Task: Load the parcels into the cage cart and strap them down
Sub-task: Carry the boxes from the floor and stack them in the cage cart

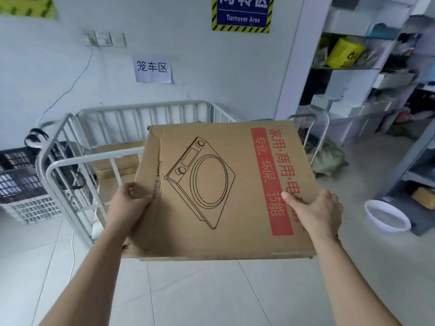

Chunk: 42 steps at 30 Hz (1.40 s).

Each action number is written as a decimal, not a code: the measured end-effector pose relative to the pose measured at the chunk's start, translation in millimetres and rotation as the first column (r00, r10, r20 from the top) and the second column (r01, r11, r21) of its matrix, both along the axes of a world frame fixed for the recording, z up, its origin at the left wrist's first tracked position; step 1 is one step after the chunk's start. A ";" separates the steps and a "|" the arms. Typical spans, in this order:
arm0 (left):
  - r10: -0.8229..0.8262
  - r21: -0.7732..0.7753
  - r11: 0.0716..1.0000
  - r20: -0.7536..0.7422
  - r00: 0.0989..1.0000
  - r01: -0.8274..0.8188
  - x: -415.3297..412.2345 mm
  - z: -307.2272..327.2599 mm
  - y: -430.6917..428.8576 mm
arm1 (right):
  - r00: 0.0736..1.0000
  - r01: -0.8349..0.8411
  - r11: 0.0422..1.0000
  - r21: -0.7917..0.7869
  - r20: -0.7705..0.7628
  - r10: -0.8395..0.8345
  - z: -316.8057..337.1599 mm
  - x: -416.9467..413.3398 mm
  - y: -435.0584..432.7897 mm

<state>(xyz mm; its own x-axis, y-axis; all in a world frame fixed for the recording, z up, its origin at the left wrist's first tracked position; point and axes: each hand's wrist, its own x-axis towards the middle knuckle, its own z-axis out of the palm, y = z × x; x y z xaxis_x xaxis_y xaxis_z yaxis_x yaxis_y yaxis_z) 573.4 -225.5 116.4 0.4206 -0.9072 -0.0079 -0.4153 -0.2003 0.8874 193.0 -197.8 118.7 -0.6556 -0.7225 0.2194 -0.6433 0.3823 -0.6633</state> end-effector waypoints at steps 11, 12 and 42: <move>0.223 -0.068 0.973 0.037 0.974 -0.221 87.1 20.6 -136.7 | 0.976 -0.216 0.973 -0.081 -0.003 0.217 19.6 89.1 -216.9; 0.244 -0.069 0.968 0.043 0.969 -0.241 96.0 22.4 -148.4 | 0.971 -0.238 0.967 -0.087 -0.001 0.239 21.6 99.0 -235.1; 0.400 0.038 0.913 0.109 0.910 -0.406 429.8 4.0 -533.7 | 0.894 -0.446 0.894 0.027 0.068 0.444 -3.1 445.7 -682.3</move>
